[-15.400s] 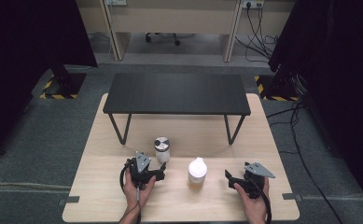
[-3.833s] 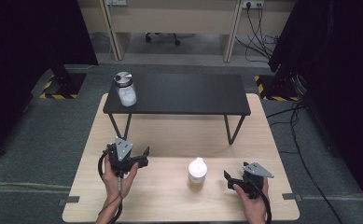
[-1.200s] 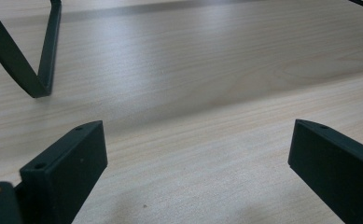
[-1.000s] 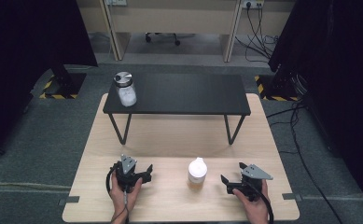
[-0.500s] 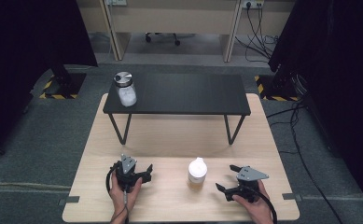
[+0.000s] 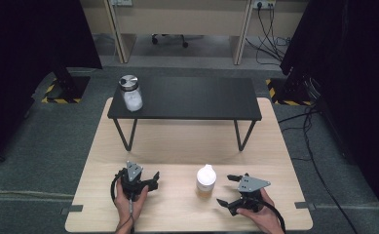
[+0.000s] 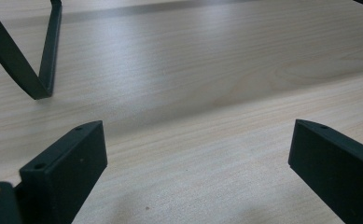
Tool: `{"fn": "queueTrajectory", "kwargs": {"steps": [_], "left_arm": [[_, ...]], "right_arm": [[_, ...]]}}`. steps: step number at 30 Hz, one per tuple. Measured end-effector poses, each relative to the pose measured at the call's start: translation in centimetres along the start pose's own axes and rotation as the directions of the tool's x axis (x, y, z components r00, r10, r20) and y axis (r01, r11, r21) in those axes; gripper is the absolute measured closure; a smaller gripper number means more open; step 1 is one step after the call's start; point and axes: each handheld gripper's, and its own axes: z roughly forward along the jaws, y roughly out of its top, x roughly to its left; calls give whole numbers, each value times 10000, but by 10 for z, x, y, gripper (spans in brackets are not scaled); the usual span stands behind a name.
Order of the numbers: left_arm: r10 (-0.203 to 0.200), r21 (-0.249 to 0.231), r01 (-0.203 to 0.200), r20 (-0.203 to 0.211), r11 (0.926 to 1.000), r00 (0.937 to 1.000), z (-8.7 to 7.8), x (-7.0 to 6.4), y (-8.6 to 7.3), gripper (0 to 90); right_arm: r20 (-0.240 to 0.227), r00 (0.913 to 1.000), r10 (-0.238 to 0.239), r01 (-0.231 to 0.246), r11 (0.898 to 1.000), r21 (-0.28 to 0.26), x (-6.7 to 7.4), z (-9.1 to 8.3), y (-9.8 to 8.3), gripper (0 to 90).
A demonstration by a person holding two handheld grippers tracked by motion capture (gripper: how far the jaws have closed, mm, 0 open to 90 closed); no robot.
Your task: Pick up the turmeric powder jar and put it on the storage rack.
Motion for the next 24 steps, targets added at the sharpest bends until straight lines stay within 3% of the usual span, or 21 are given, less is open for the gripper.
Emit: {"fn": "queueTrajectory", "kwargs": {"steps": [13,24], "left_arm": [[19,8,-19,-17,10000,10000,0,-1,0,38],[43,34,-42,-55,10000,10000,1,-2,1,39]], "right_arm": [[-488,9980,-406,406,9992,-3,-4,18,10,42],[-852,9955,-420,414,9991,-86,-7,31,16,43]]}}
